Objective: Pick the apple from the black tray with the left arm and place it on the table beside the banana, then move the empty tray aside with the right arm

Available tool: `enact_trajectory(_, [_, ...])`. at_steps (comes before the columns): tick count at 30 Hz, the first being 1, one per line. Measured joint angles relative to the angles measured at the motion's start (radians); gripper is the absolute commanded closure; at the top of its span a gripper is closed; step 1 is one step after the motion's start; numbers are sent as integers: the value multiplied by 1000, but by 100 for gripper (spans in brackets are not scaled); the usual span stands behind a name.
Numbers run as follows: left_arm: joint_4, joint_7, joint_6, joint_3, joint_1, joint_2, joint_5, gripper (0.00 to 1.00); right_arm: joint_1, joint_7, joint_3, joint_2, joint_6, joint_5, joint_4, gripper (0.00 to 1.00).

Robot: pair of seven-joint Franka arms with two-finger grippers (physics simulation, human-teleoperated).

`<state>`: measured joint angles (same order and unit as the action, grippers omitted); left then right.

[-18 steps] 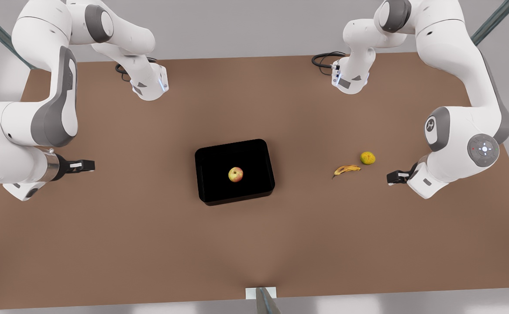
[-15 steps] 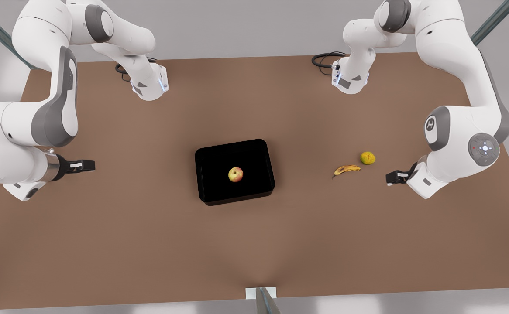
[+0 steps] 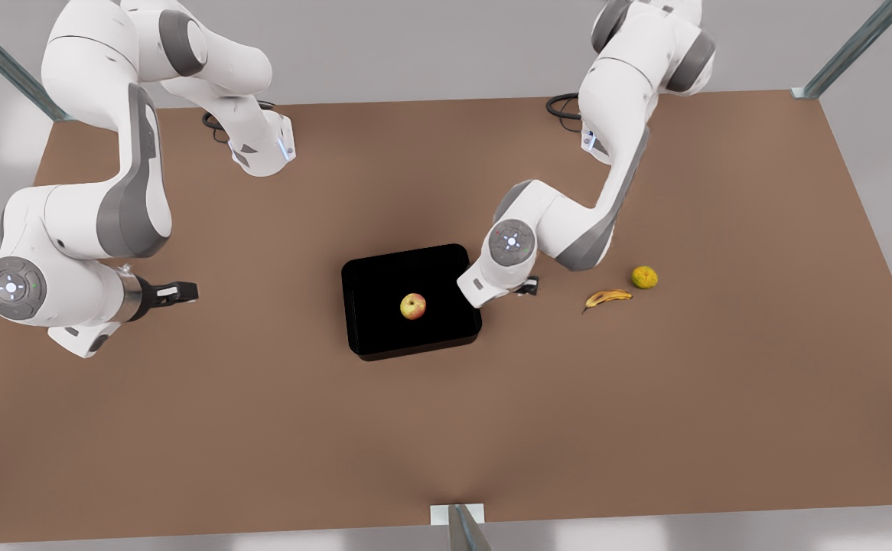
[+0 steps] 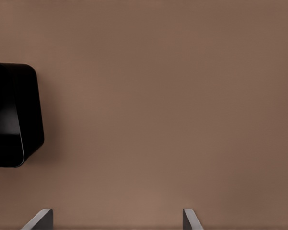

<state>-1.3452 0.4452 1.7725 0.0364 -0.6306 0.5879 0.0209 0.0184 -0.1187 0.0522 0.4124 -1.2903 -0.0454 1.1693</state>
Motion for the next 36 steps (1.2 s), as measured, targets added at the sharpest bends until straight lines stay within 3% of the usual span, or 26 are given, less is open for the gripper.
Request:
enact_trajectory(6, [26, 222, 122, 0, -86, 81, -32, 0, 0, 4, 0, 0, 0, 0, 0, 0])
enact_trajectory(17, [363, 508, 255, -4, -169, 356, -104, 0, 2, 8, 0, 0, 0, 0, -1, 0])
enact_trajectory(25, [393, 632, 307, -9, -194, 443, -130, 0, 2, 10, 1, 0, 0, -1, -1, 0])
enact_trajectory(36, [361, 733, 310, -5, -255, 457, -186, 0, 2, 11, 0, 0, 0, -1, -1, 0])
